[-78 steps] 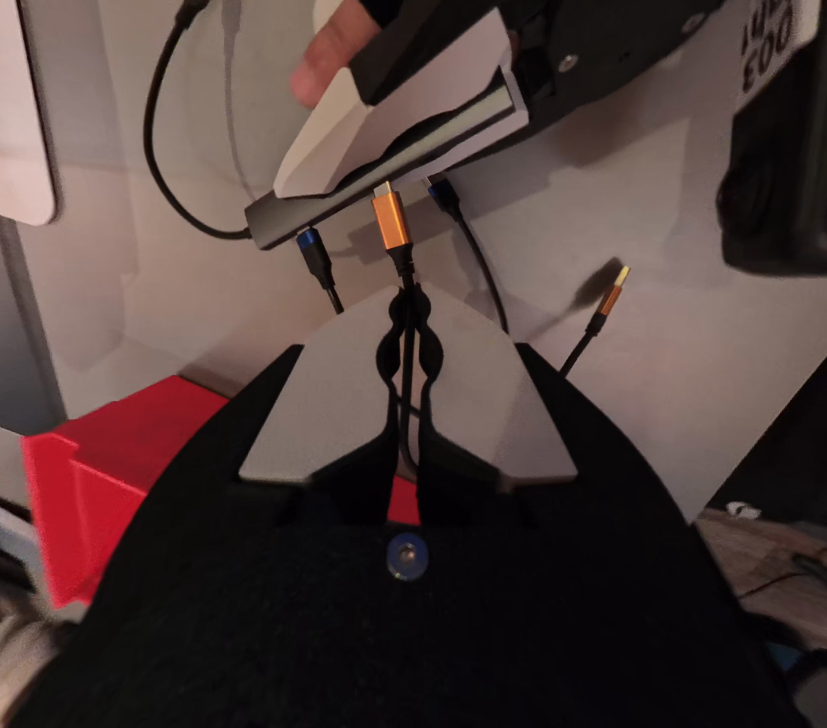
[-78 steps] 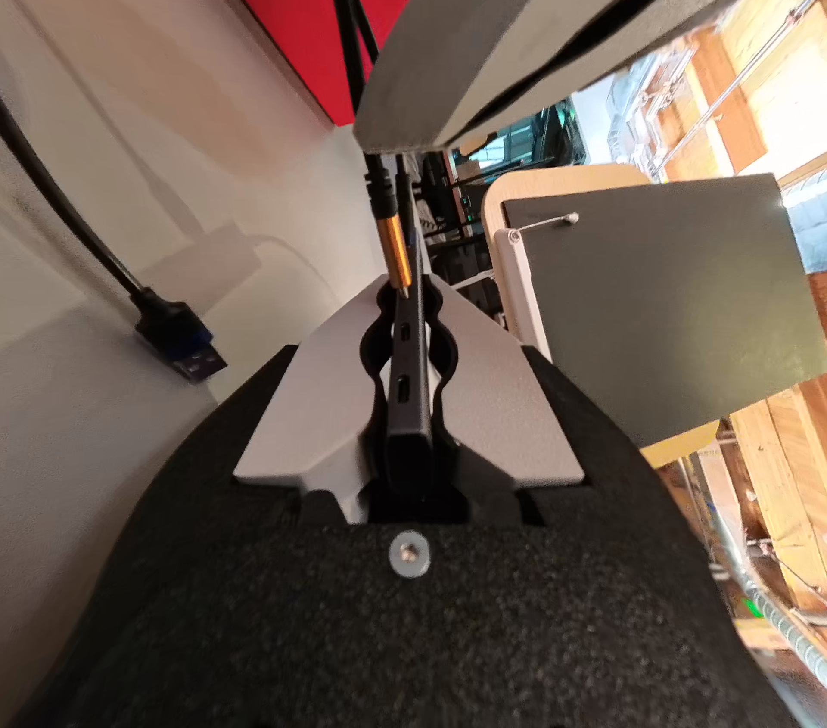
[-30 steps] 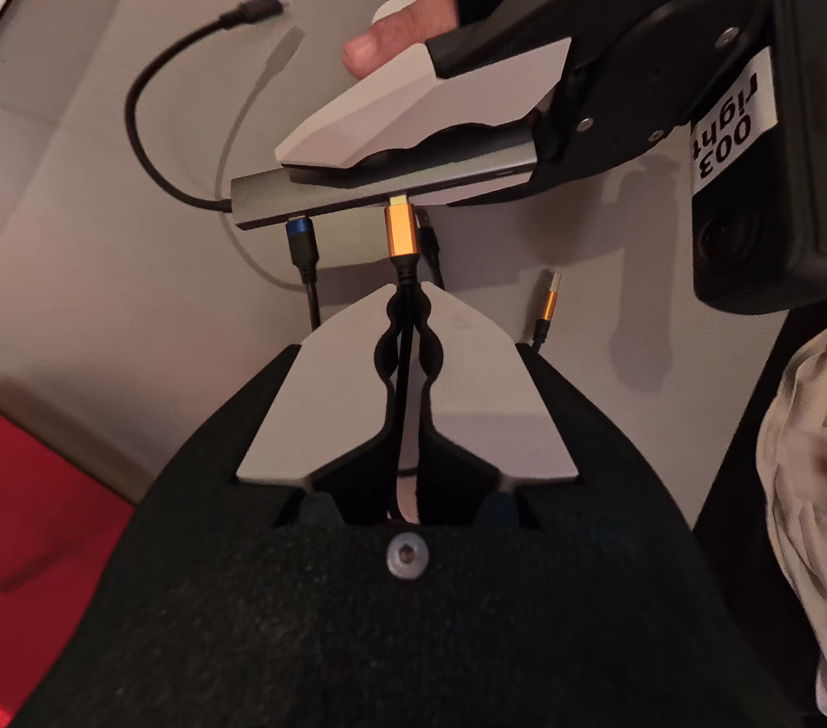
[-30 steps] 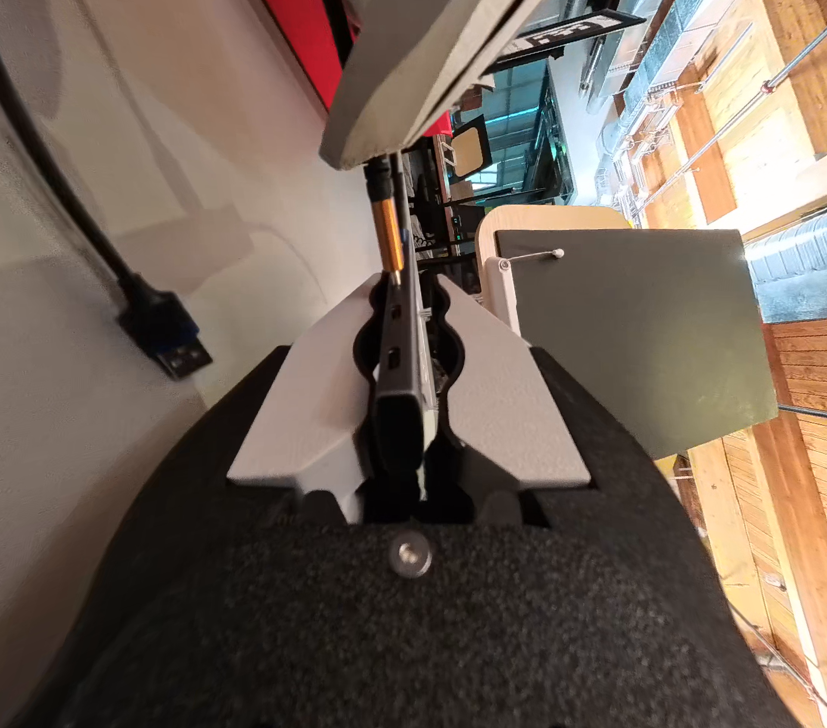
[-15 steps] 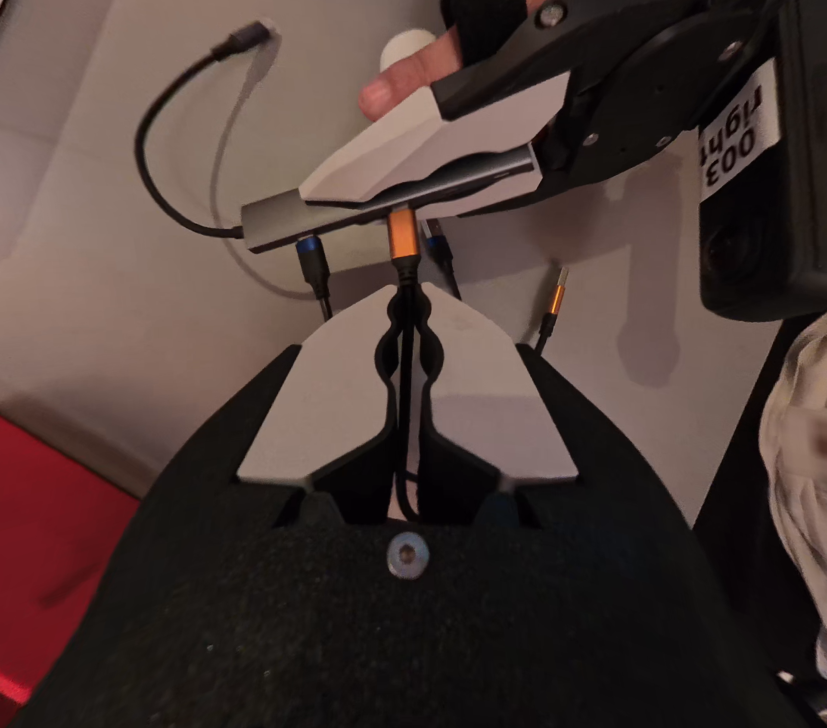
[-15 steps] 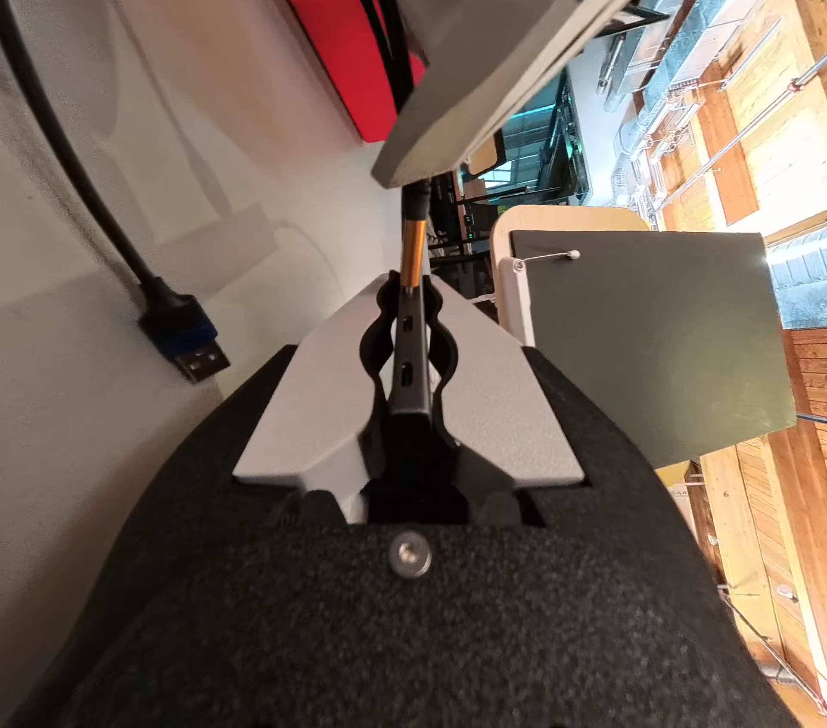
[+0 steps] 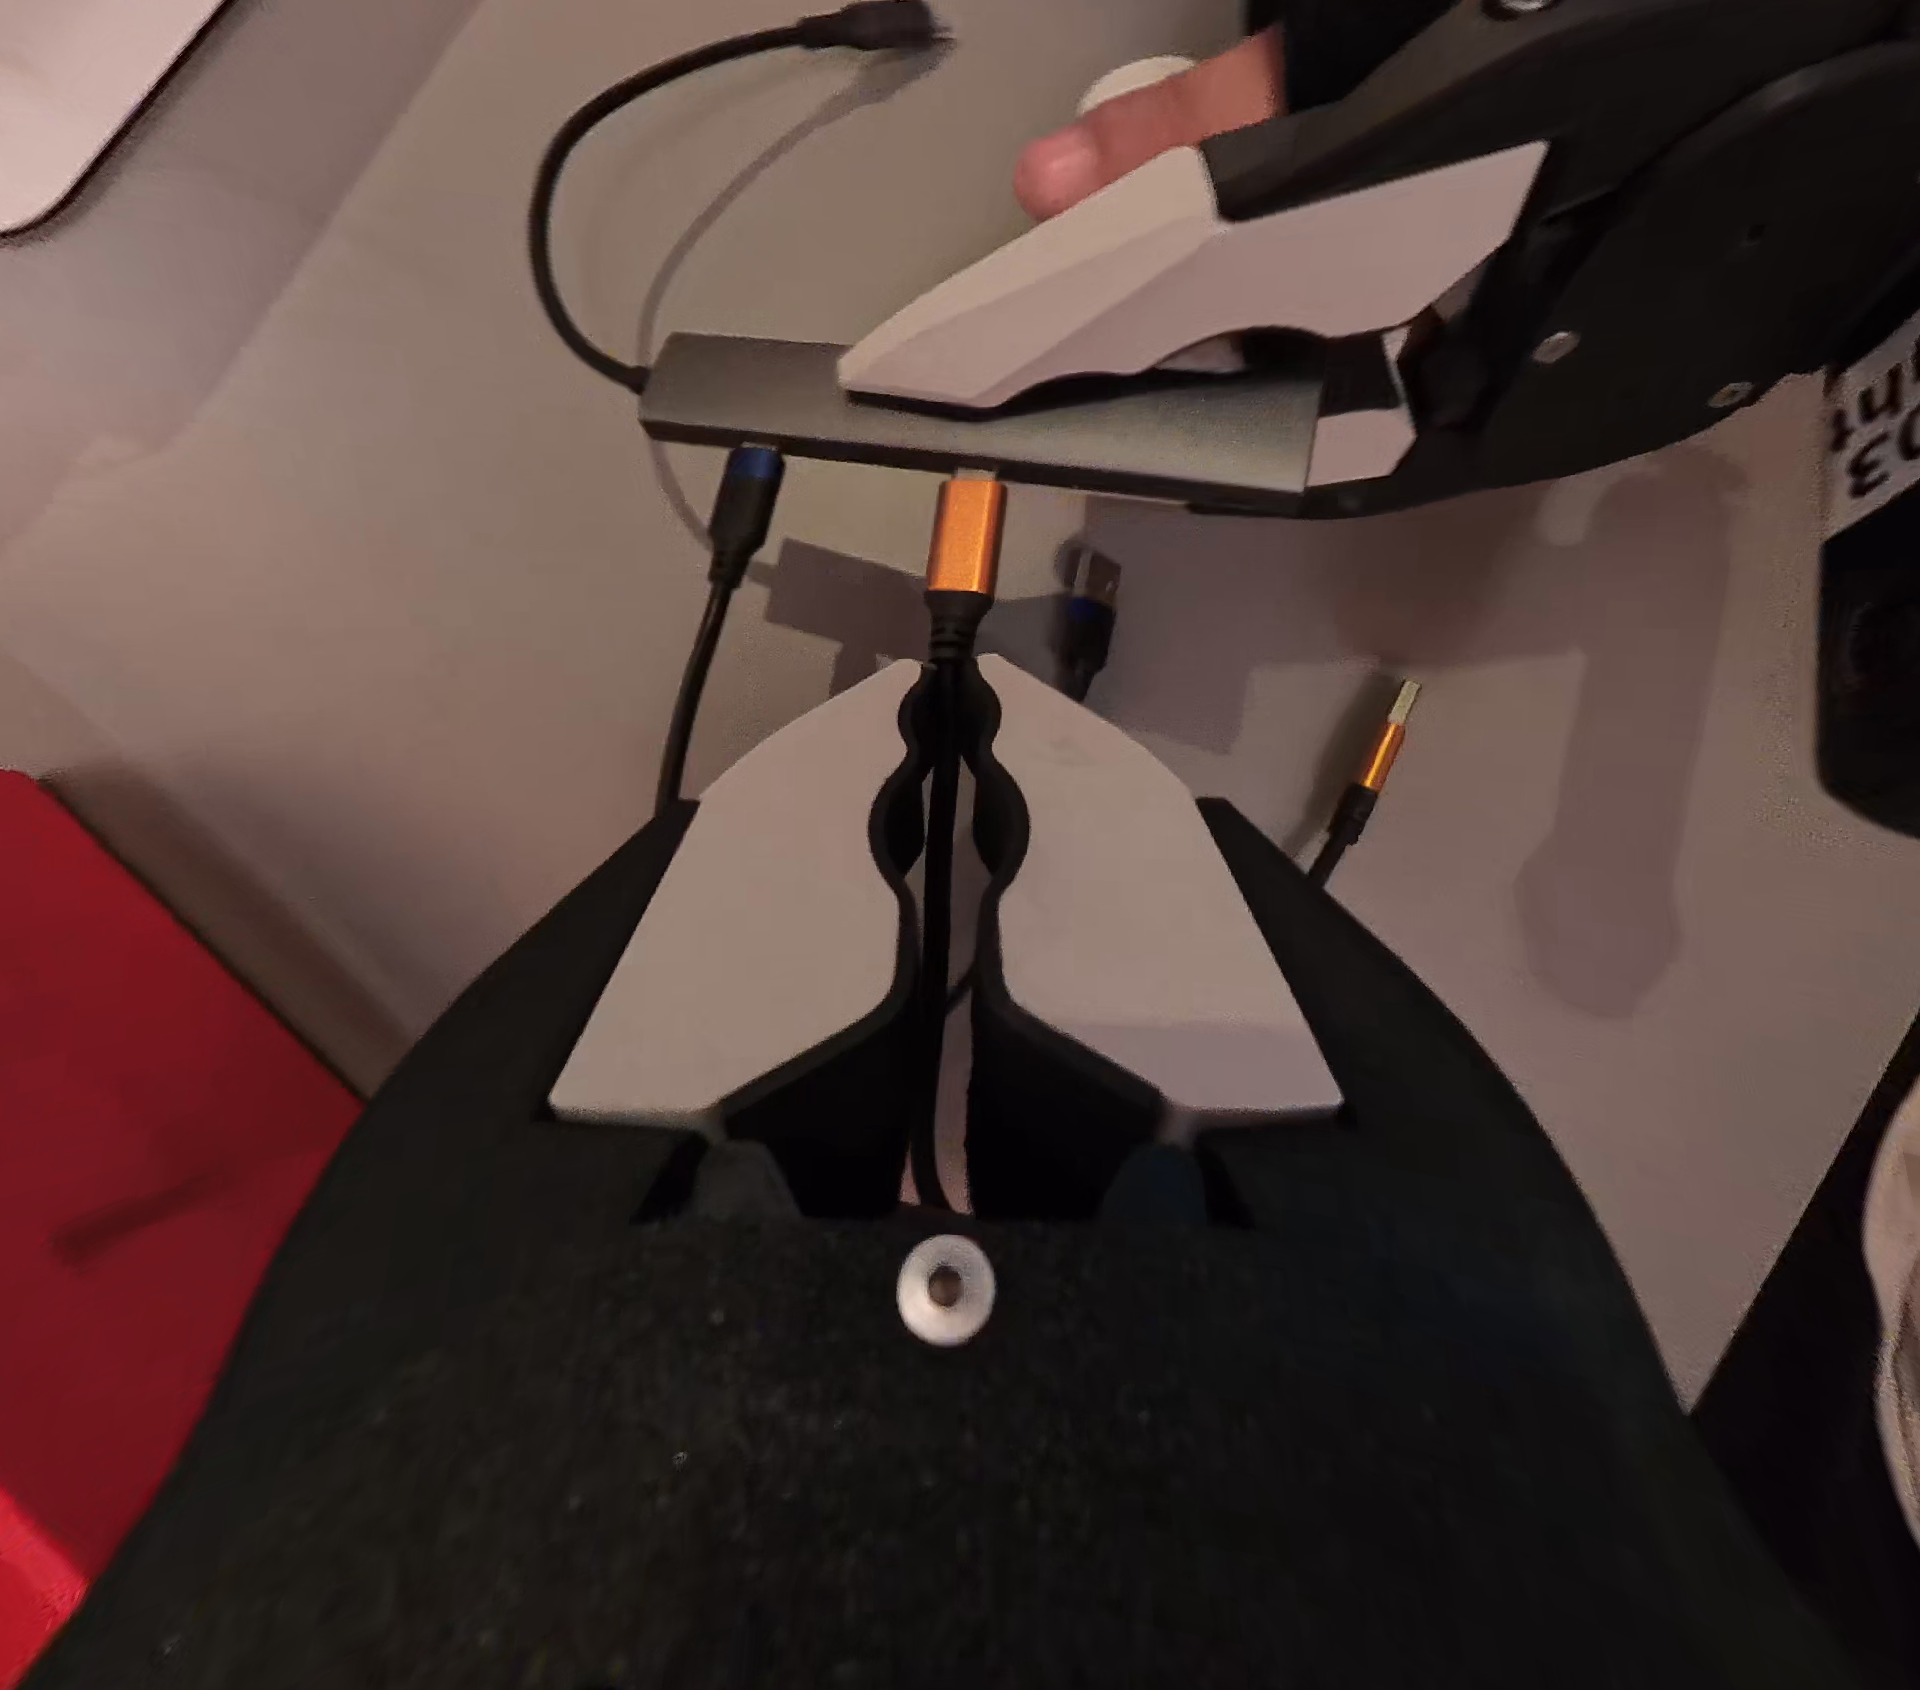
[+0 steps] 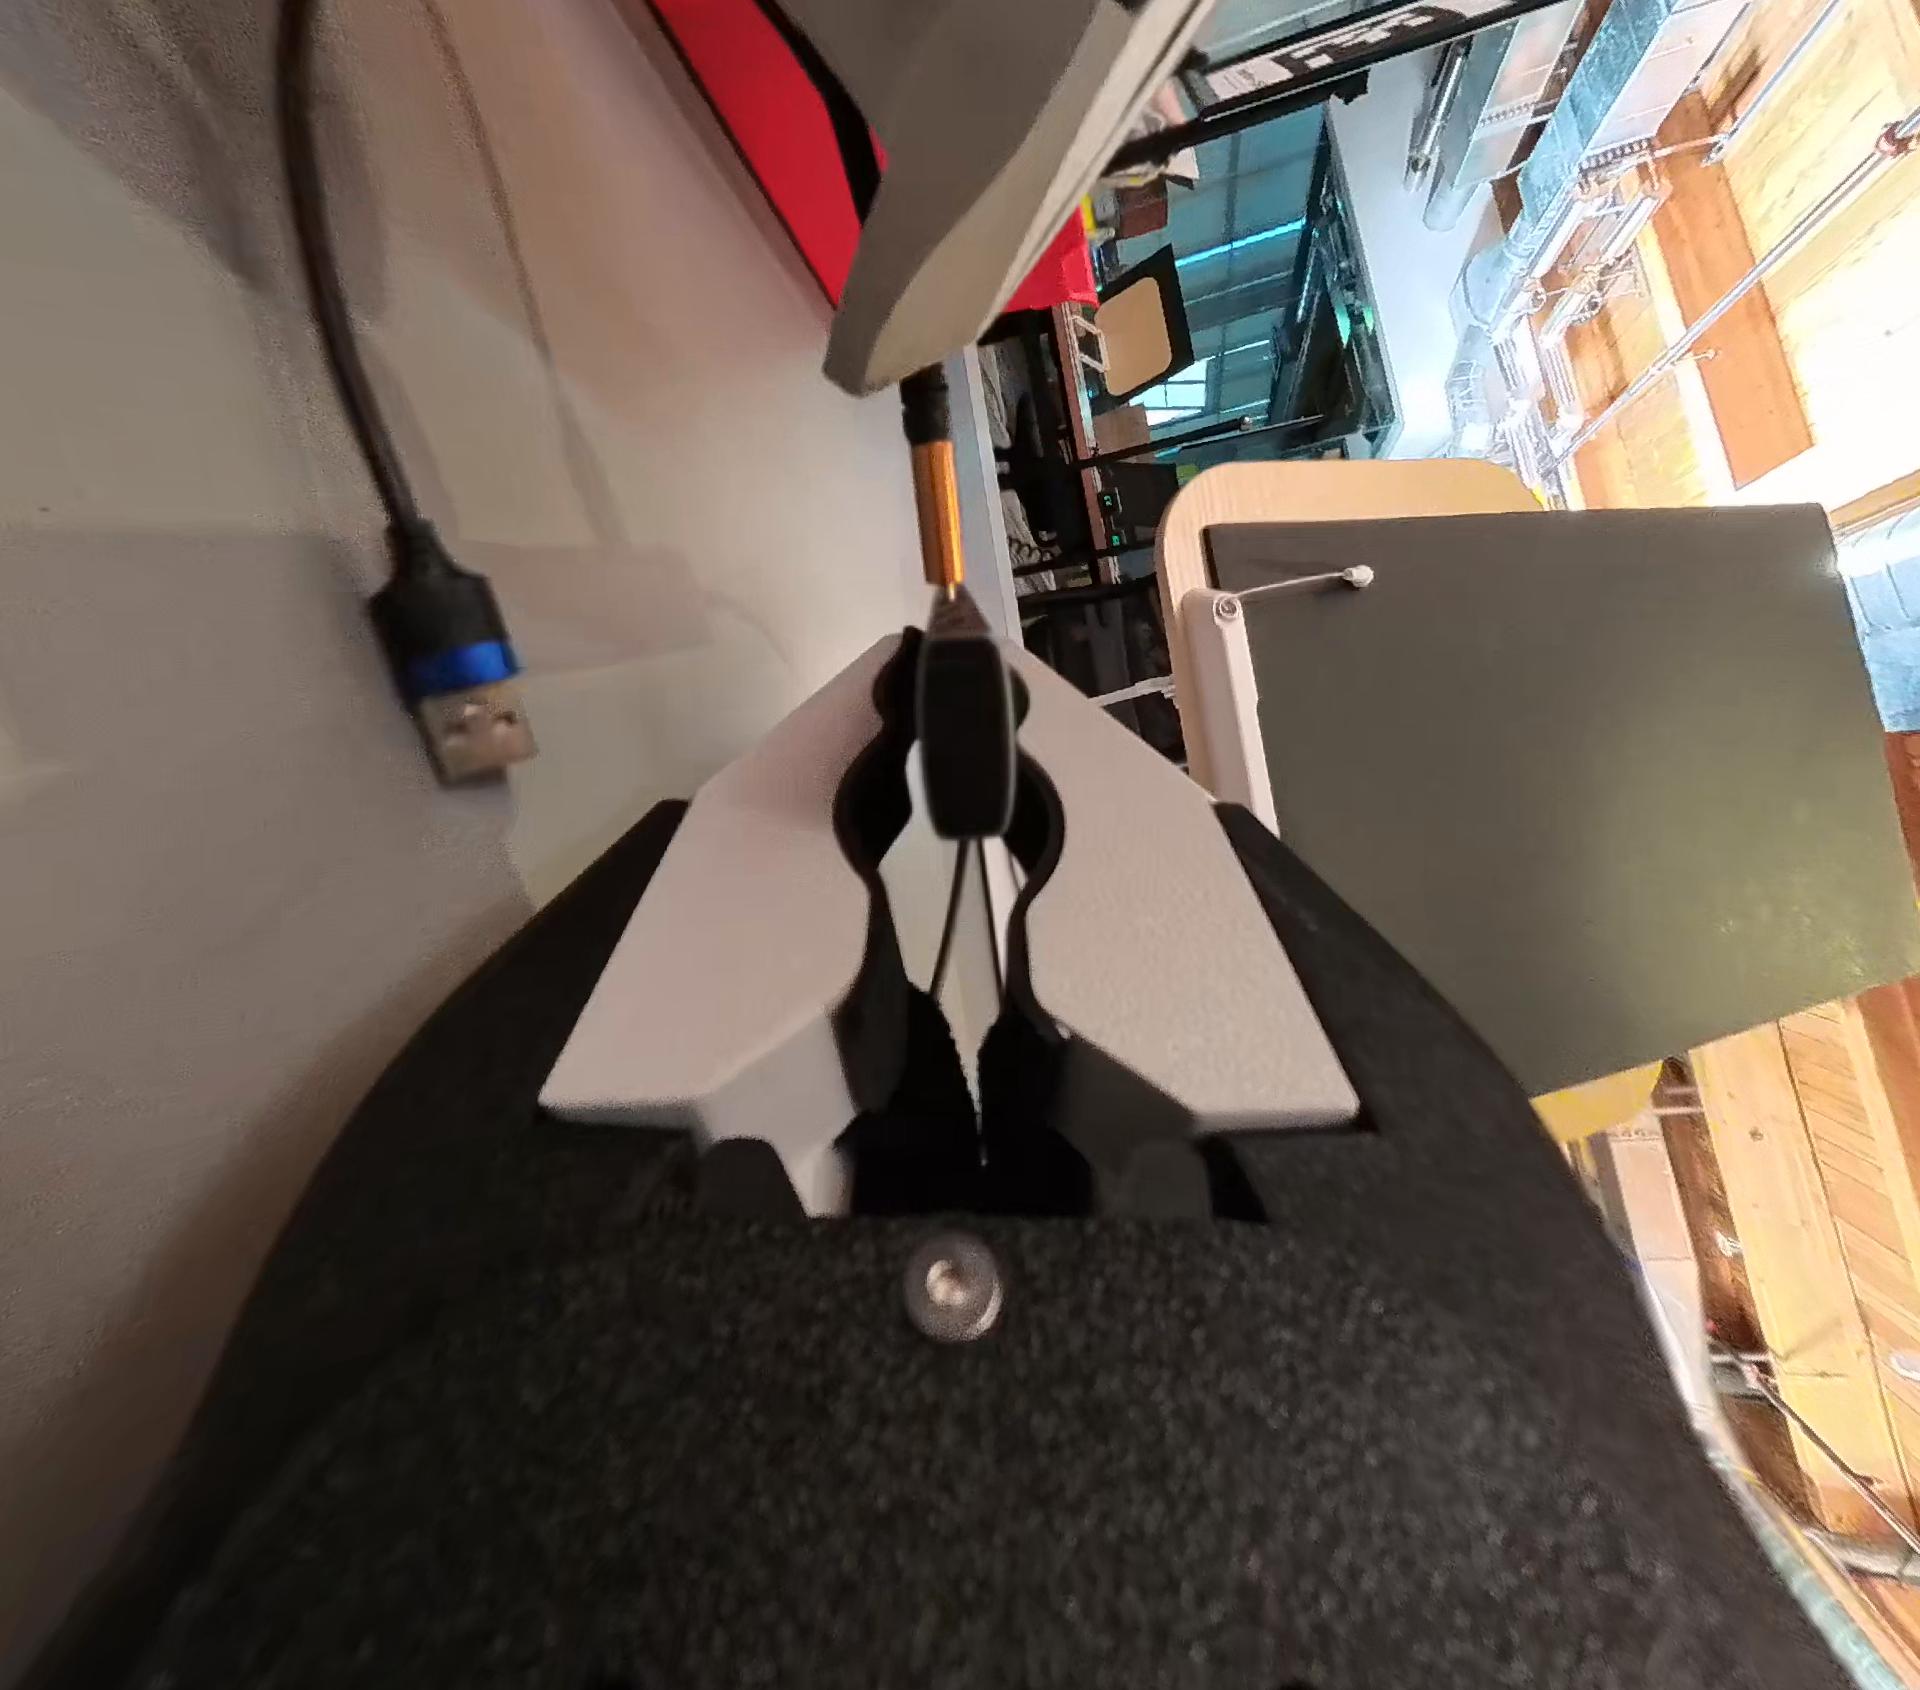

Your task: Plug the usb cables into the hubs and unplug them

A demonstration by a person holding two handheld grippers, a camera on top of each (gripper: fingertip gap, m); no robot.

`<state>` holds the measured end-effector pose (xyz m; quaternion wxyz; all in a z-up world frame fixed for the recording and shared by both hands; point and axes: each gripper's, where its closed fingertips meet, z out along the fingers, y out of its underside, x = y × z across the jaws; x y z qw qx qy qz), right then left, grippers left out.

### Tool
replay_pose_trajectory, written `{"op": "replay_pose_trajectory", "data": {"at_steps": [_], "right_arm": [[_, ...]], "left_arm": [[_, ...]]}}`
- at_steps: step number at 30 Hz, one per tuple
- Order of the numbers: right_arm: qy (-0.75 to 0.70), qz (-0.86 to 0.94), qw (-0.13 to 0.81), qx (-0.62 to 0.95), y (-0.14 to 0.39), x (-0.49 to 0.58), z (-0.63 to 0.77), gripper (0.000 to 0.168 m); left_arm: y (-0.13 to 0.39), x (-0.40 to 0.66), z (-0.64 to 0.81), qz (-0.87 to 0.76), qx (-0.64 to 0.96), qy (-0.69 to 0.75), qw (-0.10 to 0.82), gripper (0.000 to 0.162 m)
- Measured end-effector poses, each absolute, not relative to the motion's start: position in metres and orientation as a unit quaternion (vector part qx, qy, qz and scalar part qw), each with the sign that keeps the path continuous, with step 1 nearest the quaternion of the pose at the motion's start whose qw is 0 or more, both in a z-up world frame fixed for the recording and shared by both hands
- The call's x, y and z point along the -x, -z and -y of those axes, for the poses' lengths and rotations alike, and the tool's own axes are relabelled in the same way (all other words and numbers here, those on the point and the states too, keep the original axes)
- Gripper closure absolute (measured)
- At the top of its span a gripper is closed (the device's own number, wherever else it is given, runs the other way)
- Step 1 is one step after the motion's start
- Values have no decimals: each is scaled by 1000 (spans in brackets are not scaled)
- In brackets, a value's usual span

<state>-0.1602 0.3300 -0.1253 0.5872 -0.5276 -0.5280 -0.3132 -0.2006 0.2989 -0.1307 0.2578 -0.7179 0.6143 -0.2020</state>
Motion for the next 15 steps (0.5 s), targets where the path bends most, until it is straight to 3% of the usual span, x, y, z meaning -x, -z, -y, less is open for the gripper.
{"op": "replay_pose_trajectory", "data": {"at_steps": [15], "right_arm": [[308, 525, 591, 529, 125, 158, -326, 161]], "left_arm": [[120, 189, -292, -632, 693, 235, 254, 159]]}}
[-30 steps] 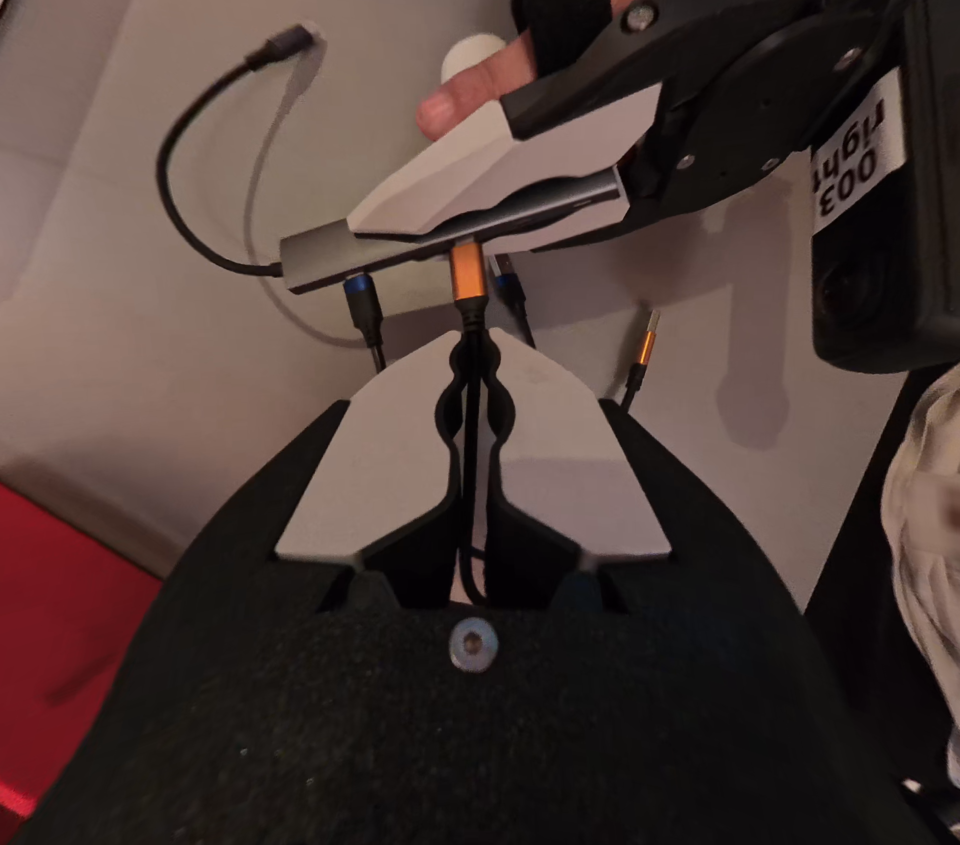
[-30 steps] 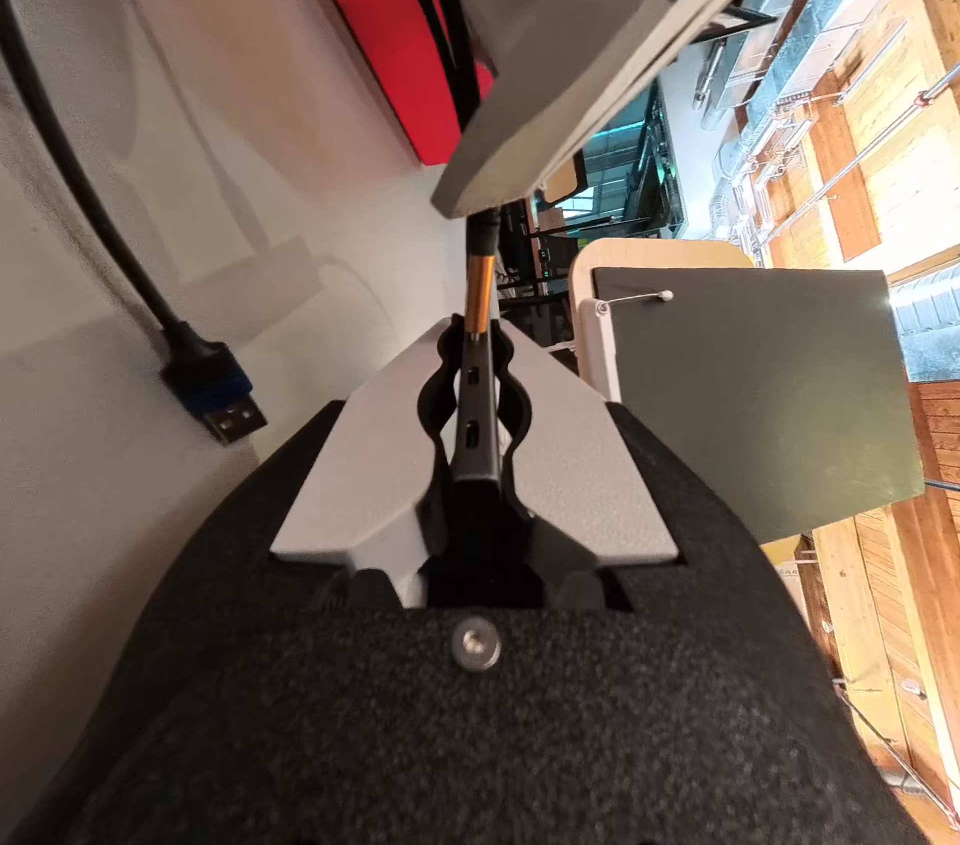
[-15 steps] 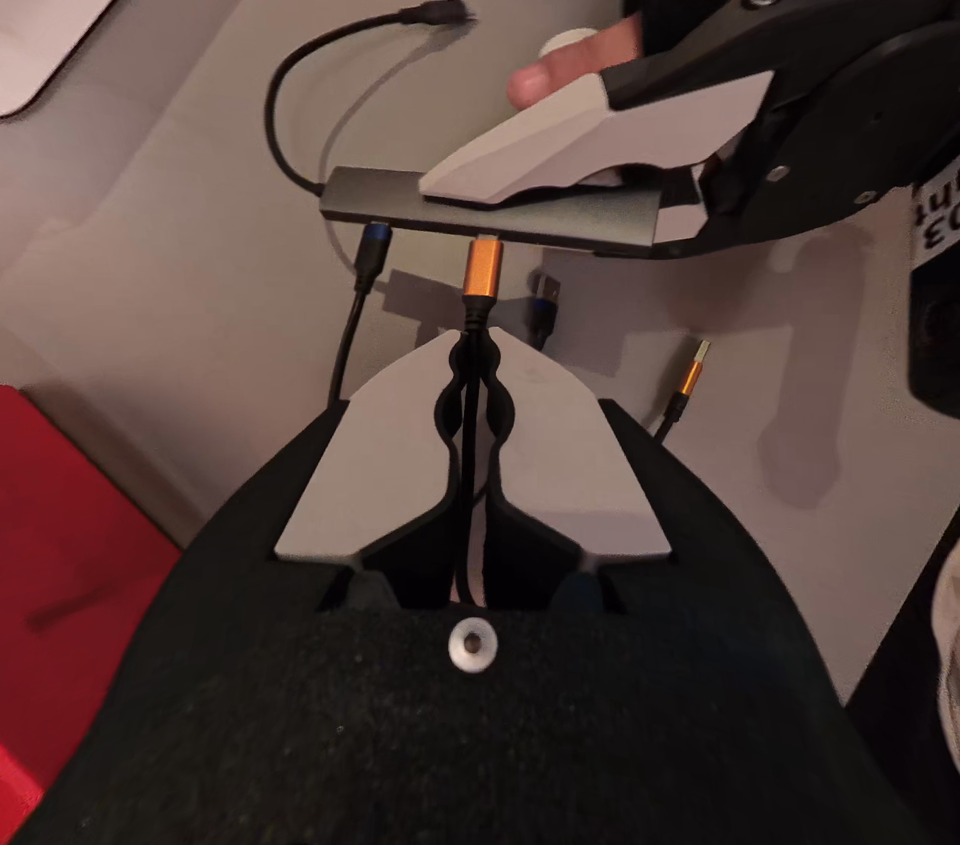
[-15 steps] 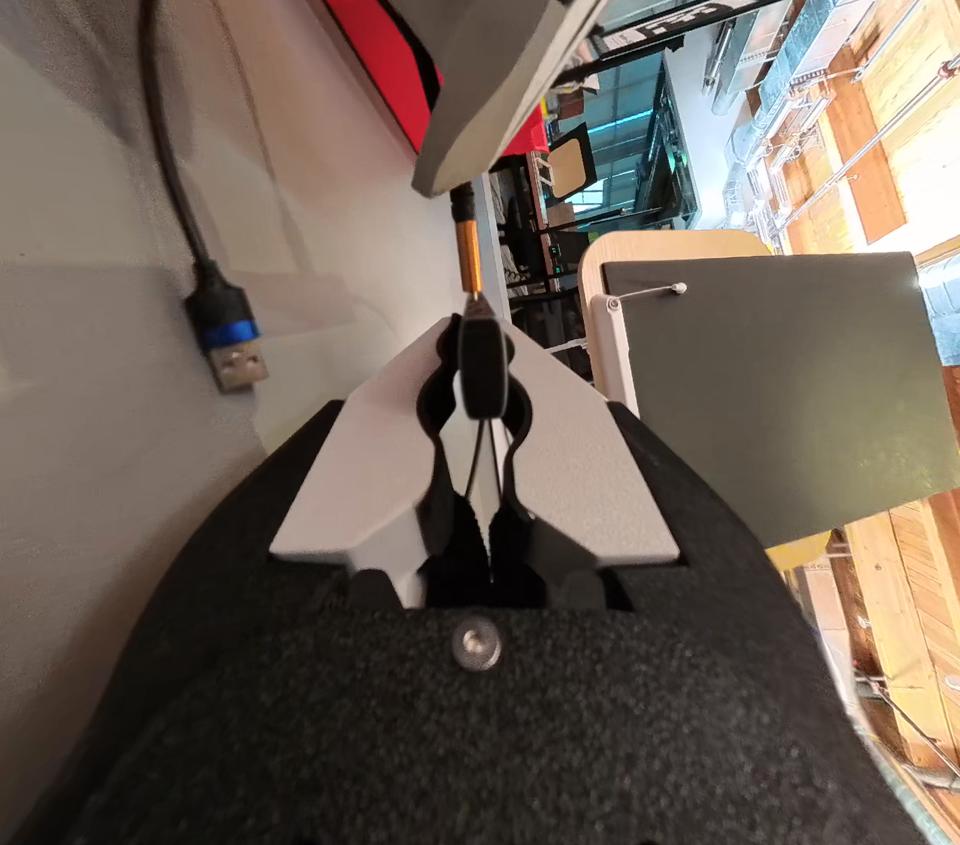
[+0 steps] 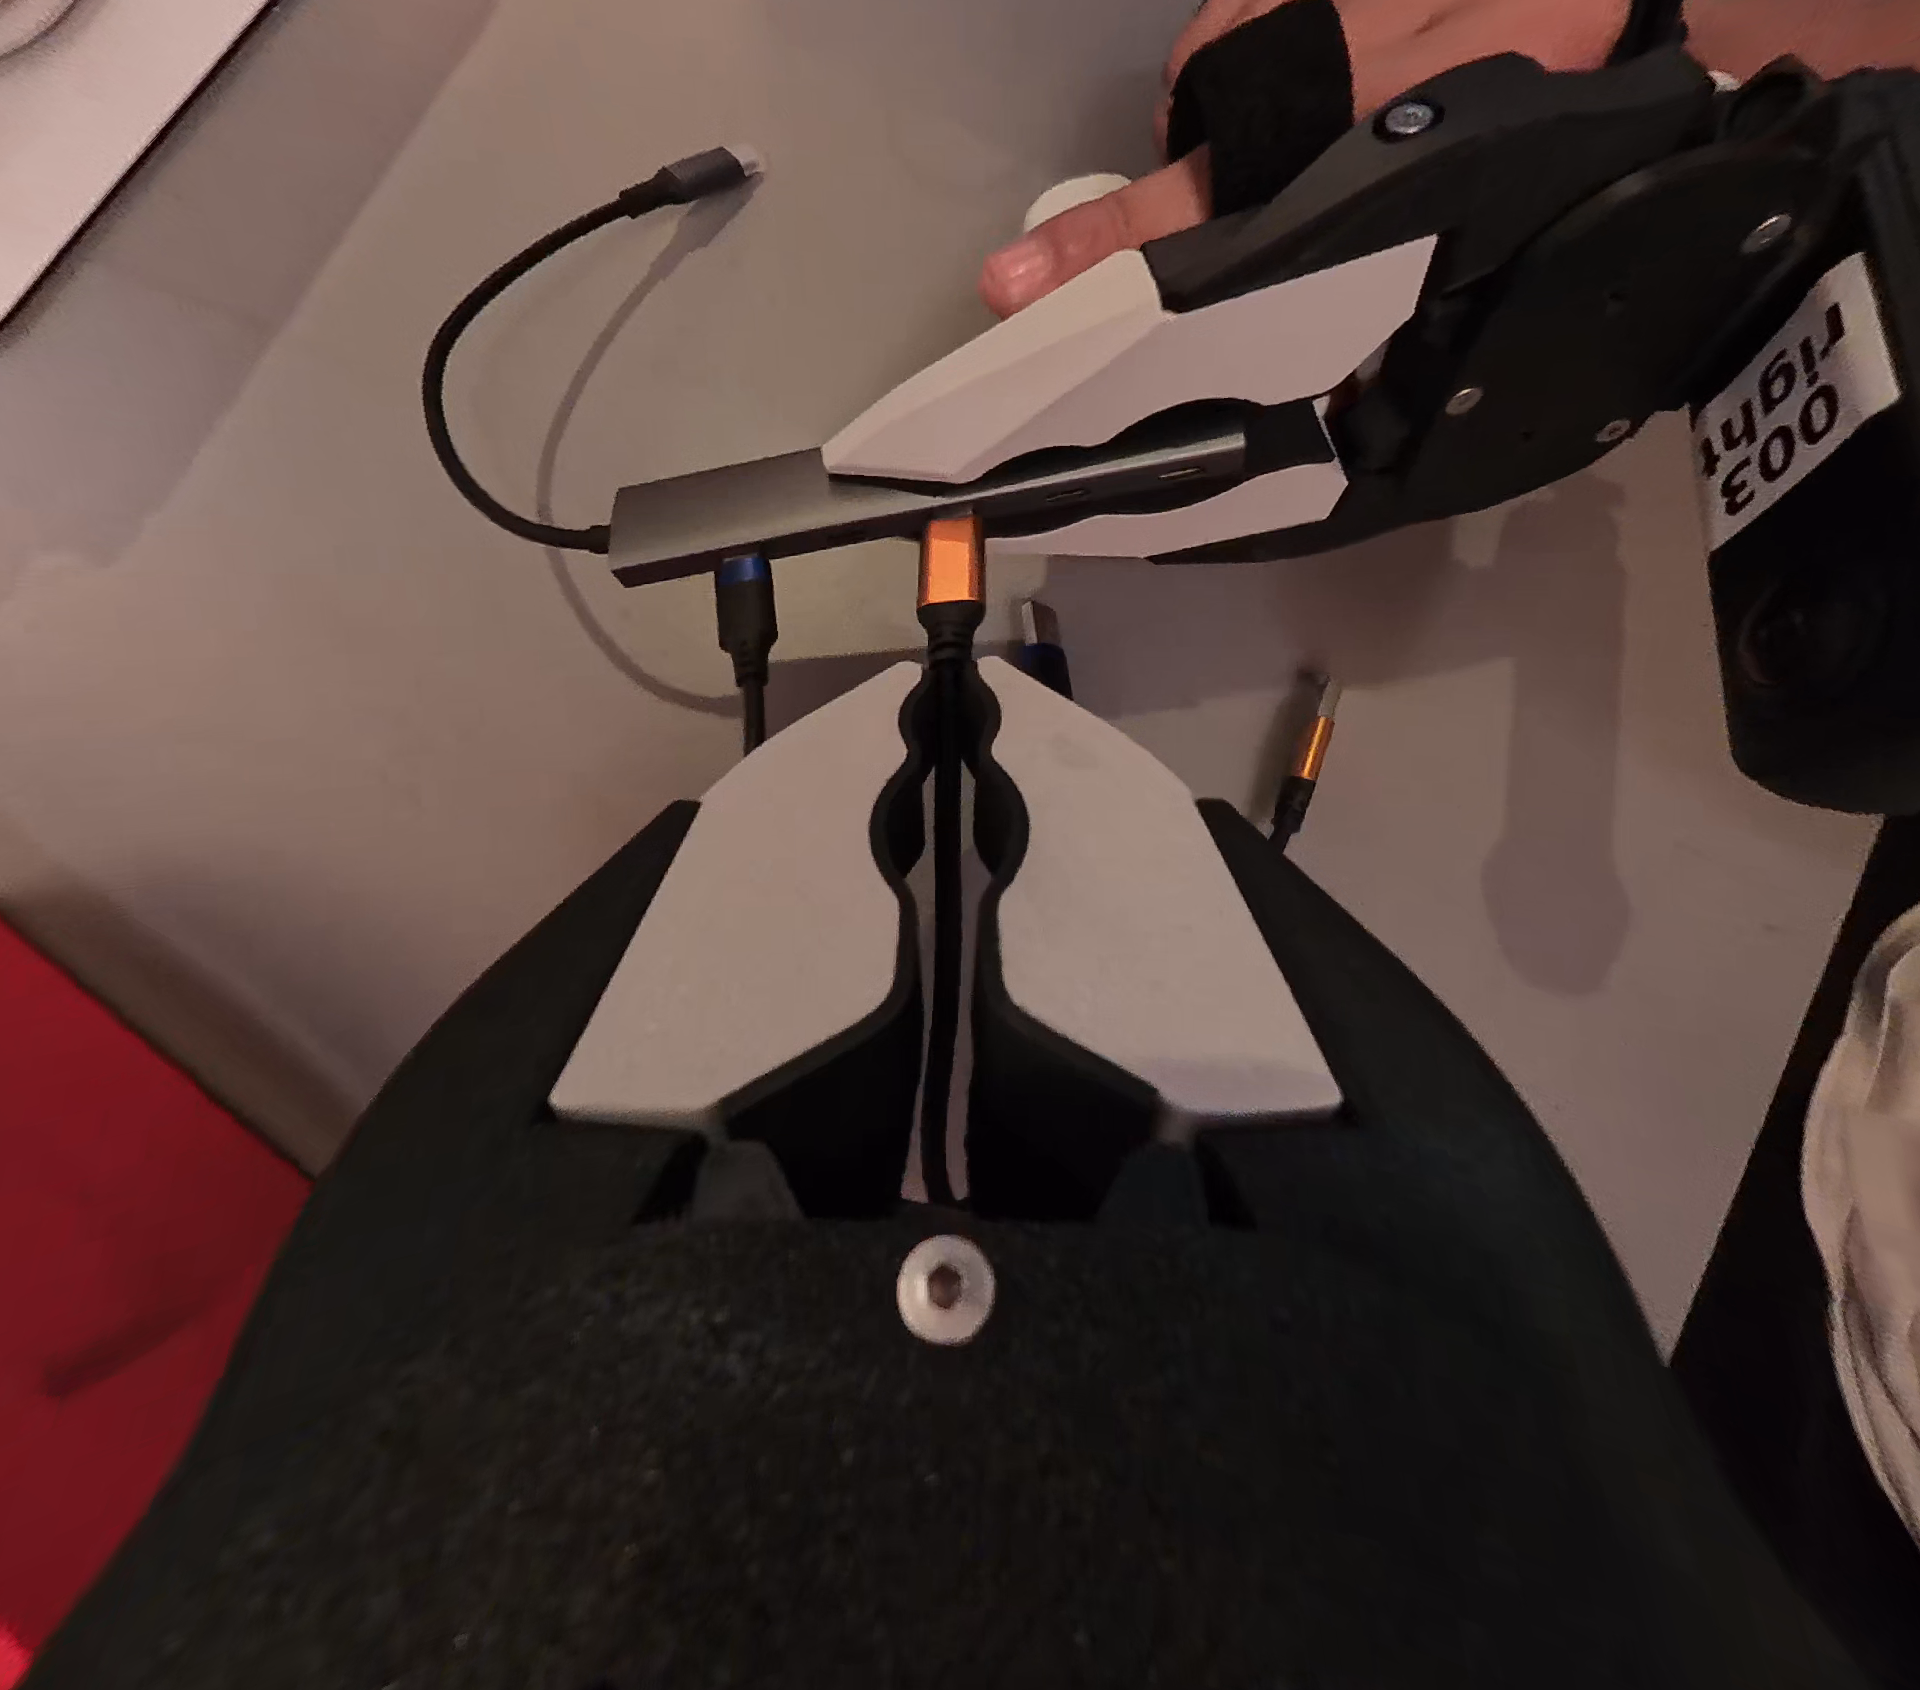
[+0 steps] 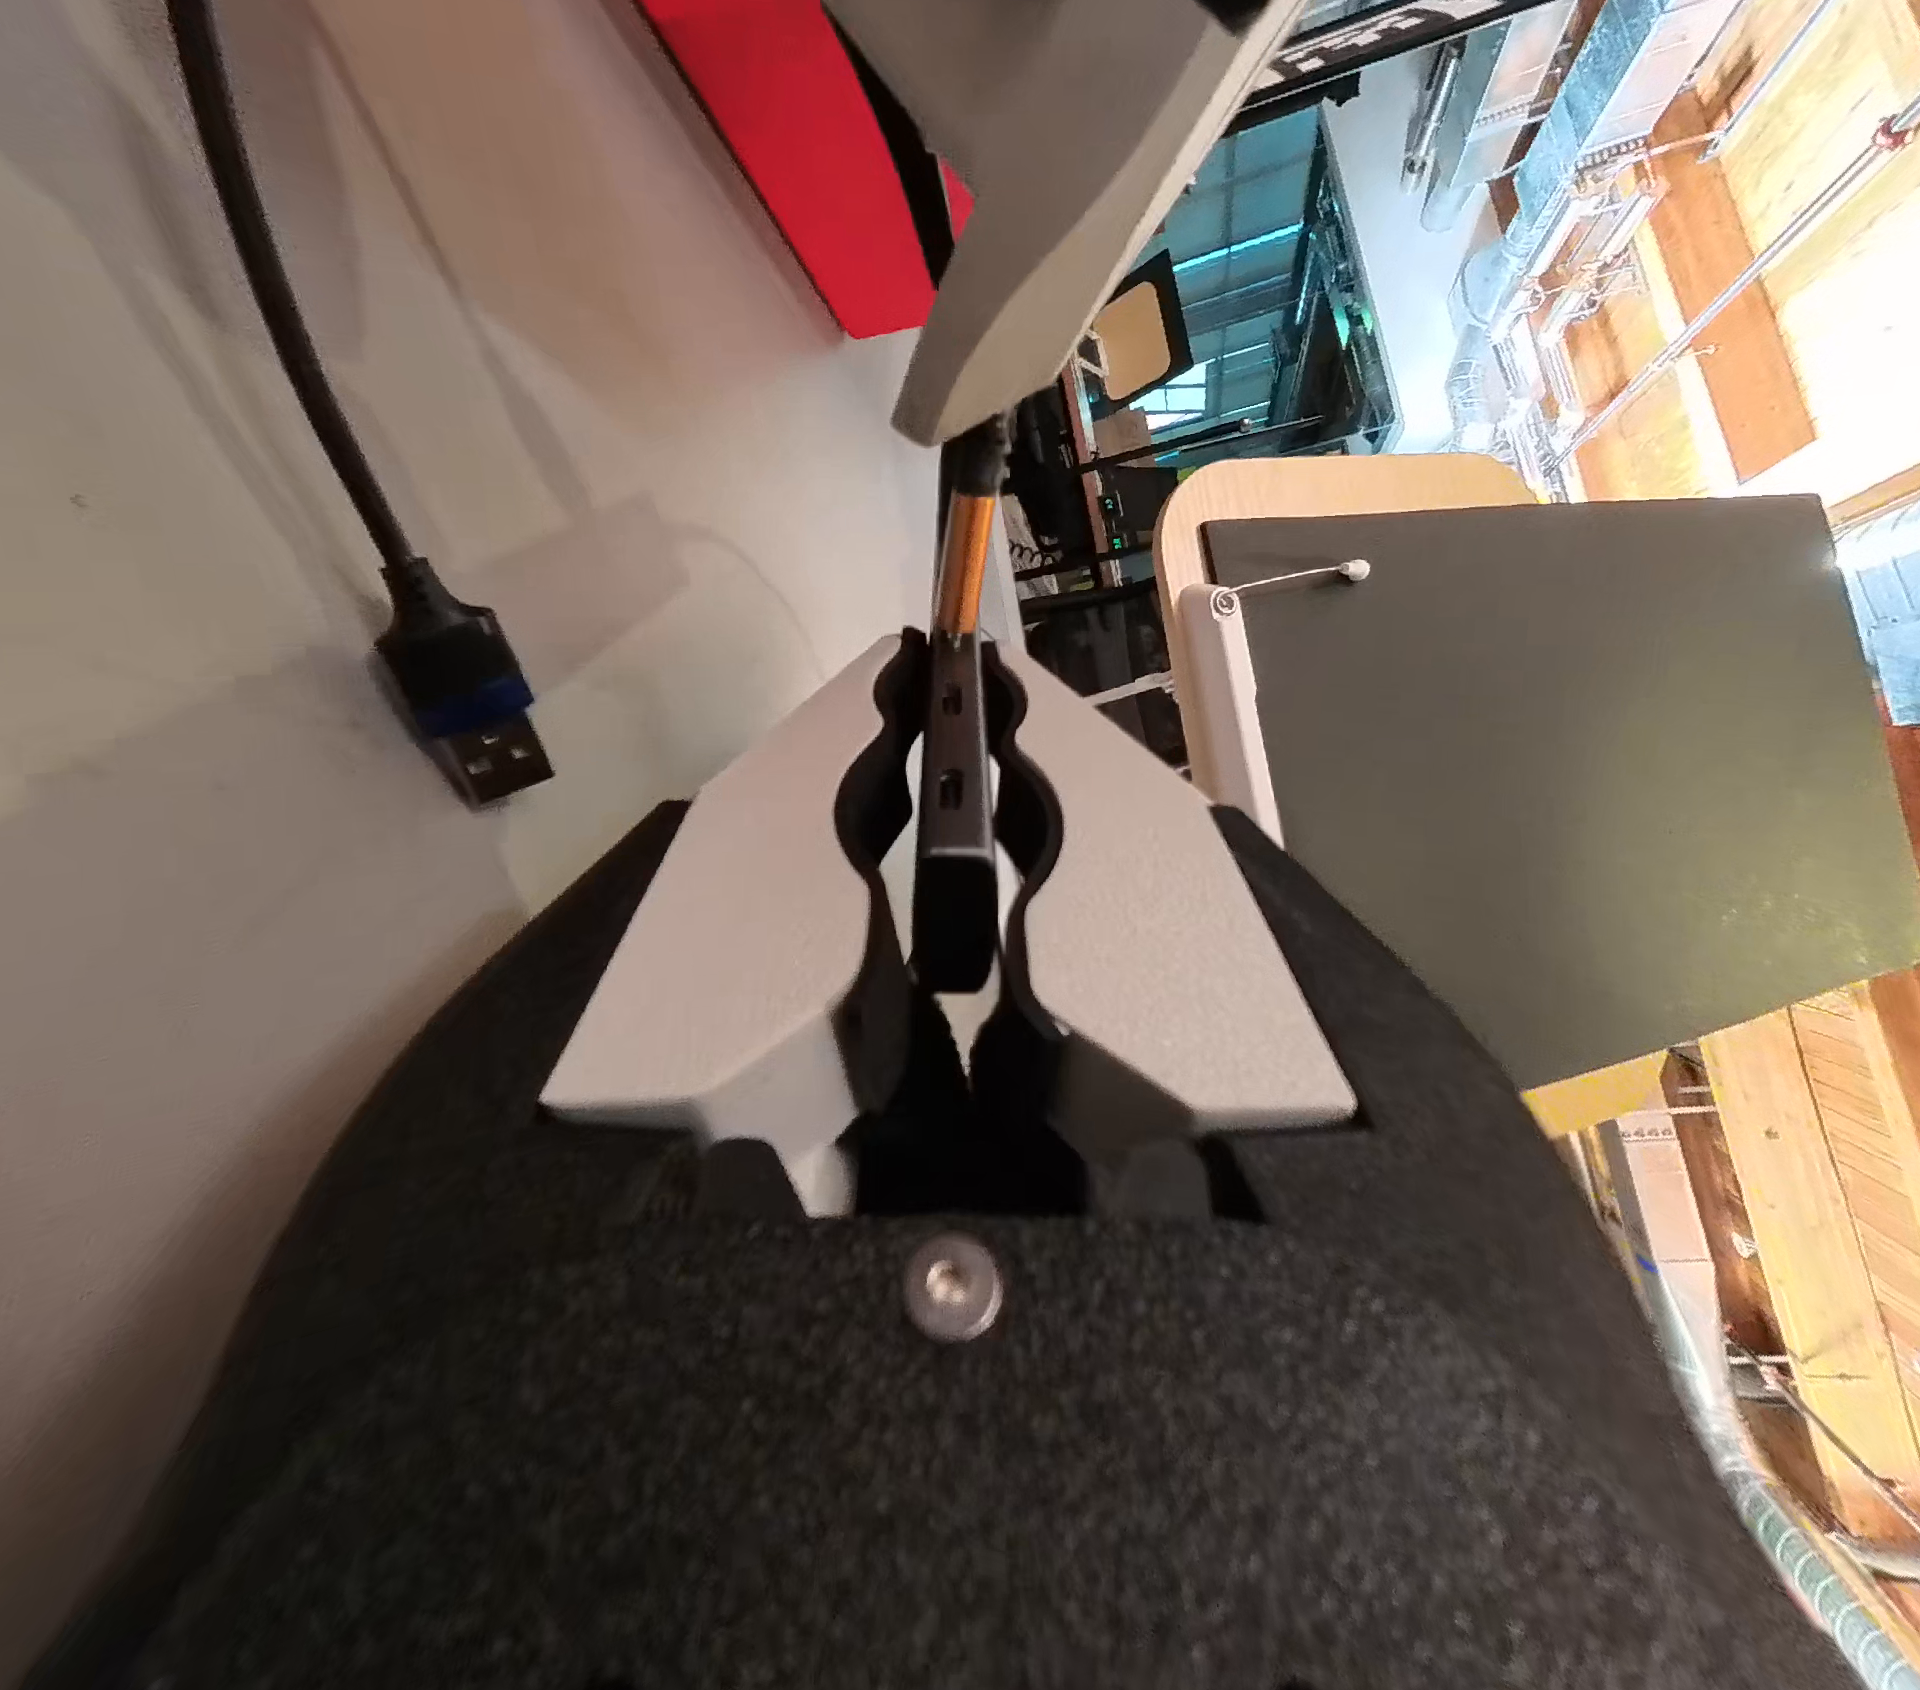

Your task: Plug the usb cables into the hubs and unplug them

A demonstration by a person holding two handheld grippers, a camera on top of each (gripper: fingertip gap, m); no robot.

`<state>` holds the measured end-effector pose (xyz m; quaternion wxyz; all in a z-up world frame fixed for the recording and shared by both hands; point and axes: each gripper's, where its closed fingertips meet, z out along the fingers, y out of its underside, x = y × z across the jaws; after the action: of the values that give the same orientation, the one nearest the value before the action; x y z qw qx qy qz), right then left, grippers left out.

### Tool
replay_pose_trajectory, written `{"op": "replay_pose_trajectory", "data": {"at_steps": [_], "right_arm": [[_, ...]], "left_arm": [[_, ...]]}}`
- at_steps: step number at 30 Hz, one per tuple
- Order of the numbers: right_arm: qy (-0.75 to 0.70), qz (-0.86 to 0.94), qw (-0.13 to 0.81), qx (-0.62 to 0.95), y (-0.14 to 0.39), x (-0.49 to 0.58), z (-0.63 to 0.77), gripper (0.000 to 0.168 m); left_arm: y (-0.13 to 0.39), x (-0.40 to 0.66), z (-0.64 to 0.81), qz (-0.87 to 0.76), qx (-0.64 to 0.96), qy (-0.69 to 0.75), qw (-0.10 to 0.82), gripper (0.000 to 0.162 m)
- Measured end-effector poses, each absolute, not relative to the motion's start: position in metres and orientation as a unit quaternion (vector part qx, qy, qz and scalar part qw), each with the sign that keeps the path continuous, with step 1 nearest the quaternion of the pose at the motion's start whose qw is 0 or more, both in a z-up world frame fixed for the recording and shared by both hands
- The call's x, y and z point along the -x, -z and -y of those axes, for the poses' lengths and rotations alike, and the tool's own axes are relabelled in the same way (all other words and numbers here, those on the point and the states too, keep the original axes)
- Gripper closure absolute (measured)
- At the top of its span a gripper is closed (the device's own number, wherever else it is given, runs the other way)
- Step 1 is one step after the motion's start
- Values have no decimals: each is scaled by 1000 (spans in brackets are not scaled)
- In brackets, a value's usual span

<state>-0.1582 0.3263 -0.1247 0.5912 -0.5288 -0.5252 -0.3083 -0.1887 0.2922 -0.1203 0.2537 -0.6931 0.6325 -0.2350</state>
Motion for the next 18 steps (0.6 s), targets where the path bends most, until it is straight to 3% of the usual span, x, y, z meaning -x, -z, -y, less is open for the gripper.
{"op": "replay_pose_trajectory", "data": {"at_steps": [7, 18], "right_arm": [[323, 531, 579, 528, 129, 161, -330, 161], [311, 541, 591, 511, 123, 162, -326, 160]], "left_arm": [[132, 193, -295, -629, 697, 180, 294, 159], [130, 199, -298, -611, 700, 242, 280, 158]]}}
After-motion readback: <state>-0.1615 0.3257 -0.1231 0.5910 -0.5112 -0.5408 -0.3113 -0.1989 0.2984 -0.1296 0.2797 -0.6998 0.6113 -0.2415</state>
